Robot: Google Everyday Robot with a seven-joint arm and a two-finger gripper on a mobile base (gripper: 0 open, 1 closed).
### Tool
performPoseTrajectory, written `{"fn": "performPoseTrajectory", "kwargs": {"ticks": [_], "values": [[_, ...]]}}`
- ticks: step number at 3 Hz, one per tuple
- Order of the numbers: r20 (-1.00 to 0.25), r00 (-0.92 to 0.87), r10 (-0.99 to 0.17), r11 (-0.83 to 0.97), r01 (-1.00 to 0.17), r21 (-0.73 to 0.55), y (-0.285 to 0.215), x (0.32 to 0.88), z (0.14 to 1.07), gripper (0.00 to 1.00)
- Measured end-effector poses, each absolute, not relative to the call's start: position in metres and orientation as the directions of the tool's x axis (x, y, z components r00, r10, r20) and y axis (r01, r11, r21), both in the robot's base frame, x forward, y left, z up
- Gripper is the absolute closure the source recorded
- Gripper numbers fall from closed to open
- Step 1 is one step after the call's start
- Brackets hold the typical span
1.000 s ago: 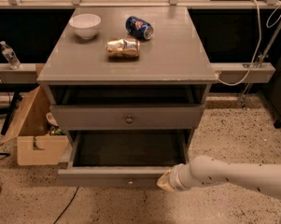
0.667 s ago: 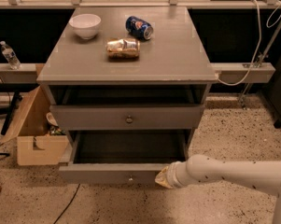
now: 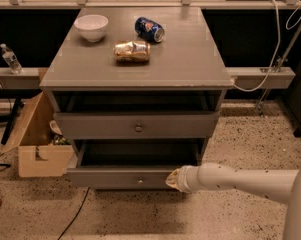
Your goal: Close middle drawer
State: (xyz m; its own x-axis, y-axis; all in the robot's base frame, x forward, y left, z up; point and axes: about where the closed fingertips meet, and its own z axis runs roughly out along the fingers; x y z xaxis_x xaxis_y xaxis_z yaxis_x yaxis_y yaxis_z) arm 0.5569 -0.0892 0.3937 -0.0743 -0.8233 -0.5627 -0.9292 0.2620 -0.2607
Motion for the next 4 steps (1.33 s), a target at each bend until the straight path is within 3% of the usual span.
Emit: {"fn": "performPoseTrajectory", "kwargs": {"ticks": [4], "values": [[-0.689, -0.113, -0.715, 0.394, -0.88, -0.264, -0.112, 0.641, 0.396, 1.0]]}}
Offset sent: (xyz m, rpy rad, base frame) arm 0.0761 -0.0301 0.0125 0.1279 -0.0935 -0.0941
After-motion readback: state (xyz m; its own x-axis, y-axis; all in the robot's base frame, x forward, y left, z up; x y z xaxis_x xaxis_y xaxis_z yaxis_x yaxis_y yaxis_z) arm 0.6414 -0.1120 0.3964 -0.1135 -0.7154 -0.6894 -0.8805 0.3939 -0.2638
